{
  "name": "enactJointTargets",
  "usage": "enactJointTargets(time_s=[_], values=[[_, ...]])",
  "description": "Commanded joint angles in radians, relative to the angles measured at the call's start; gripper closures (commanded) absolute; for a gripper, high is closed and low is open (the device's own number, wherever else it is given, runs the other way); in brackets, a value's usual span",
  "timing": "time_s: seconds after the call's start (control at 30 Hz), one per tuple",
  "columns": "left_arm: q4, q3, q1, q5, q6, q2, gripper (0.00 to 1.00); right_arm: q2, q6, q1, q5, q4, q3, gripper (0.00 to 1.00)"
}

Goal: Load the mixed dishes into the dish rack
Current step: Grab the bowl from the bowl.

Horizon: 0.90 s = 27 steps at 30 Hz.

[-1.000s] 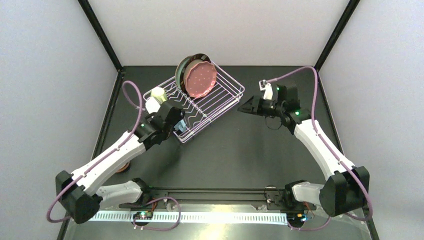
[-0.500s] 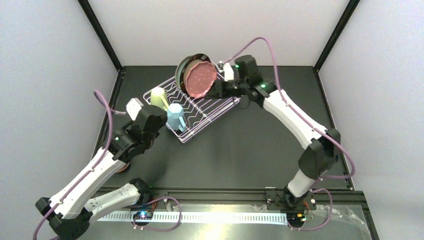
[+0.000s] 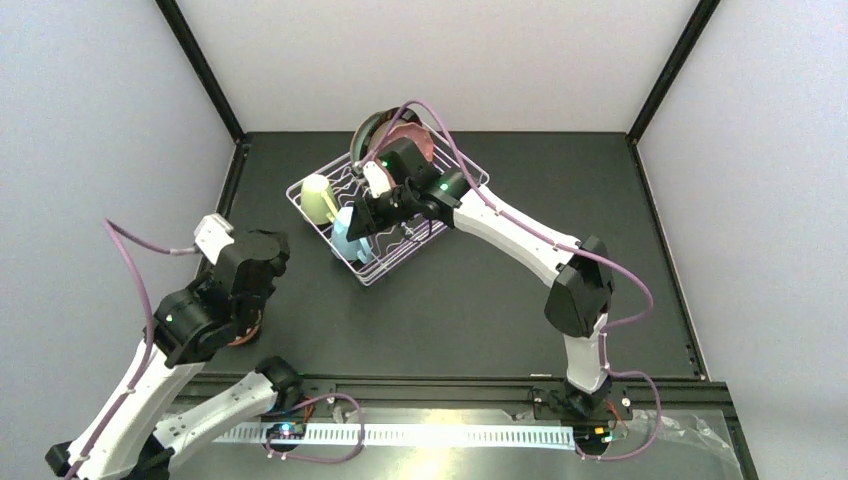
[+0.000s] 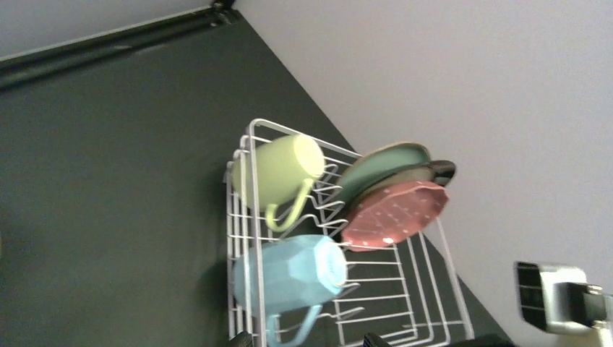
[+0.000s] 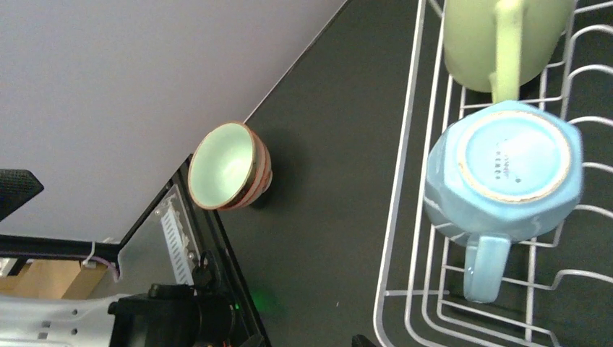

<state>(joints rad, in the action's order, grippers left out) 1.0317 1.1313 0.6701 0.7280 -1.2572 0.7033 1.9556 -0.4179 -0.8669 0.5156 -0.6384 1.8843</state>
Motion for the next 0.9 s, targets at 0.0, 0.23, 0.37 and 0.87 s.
enactJointTargets(time_s=[0.0, 0.23, 0.37, 0.87], values=[[0.186, 0.004, 0.005, 0.115, -0.065, -0.024, 0.13, -0.031, -0.007, 0.012, -0.055, 0.017, -0.017, 0.31], [0.335, -0.093, 0.005, 0.201, -0.24, -0.057, 0.13, -0.135, 0.016, 0.013, -0.093, 0.068, -0.168, 0.31], [0.336, -0.202, 0.003, 0.155, -0.343, -0.085, 0.13, -0.218, 0.012, 0.016, -0.159, 0.089, -0.263, 0.31], [0.297, -0.416, -0.027, 0.125, -0.464, -0.072, 0.16, -0.499, -0.007, 0.057, -0.163, 0.14, -0.536, 0.3]])
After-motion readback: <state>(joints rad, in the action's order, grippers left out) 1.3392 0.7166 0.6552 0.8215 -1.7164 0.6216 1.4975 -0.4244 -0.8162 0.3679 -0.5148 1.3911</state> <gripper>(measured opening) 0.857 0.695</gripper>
